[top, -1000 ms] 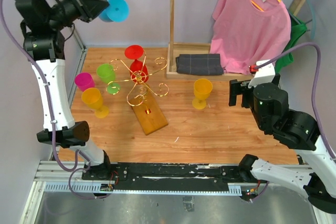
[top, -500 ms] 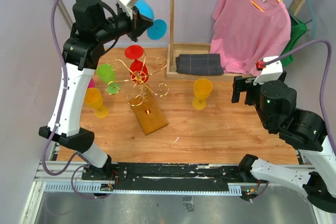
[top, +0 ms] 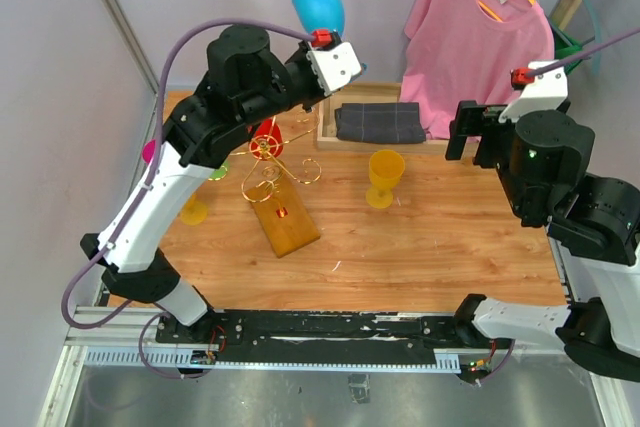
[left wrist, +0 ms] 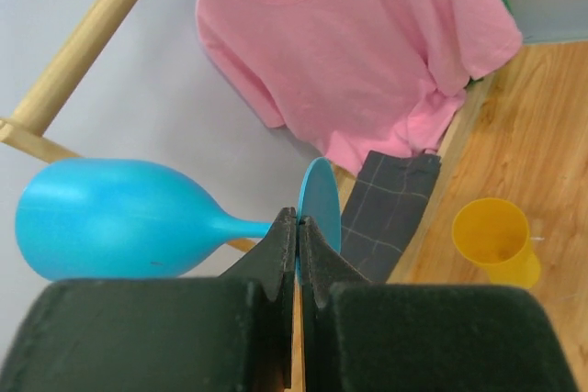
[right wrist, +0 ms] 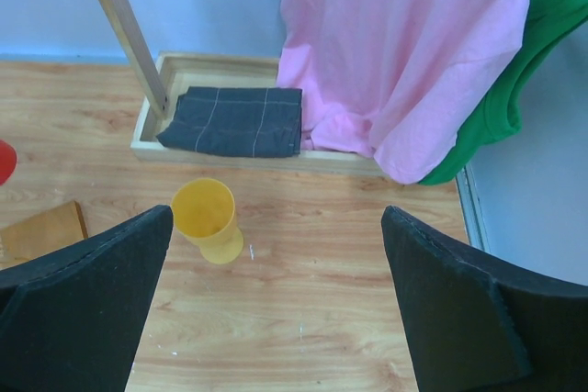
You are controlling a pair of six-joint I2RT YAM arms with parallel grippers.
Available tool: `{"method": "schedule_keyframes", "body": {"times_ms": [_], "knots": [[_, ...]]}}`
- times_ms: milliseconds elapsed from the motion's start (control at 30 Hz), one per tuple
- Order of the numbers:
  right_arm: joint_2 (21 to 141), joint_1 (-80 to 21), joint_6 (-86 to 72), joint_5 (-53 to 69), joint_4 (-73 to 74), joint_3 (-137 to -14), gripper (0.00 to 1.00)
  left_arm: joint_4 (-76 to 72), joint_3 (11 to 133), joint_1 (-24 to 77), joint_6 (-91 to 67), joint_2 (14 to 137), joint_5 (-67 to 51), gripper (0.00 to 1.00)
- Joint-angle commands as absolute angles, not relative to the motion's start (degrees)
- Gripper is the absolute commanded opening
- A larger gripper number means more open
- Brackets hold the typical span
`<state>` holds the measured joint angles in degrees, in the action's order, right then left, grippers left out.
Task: Take the wine glass off the wine glass rack
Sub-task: Place the wine glass at the center of the board.
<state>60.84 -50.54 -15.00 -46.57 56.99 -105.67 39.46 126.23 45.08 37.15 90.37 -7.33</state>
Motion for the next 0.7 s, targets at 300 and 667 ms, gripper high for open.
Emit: {"method": "schedule_keyframes", "body": {"times_ms": [300,667], "knots": [[74.02,-46.39,-8.24,-46.89,58.75,-129.15,0.99,17.08,103.3,59.4,60.31,82.66,7.3,0.0],[74.74,-35.2,-10.42,-23.72,52.93,-124.06,0.98,0.07,88.31,66.14,74.07,77.54,10.28,0.0]]}}
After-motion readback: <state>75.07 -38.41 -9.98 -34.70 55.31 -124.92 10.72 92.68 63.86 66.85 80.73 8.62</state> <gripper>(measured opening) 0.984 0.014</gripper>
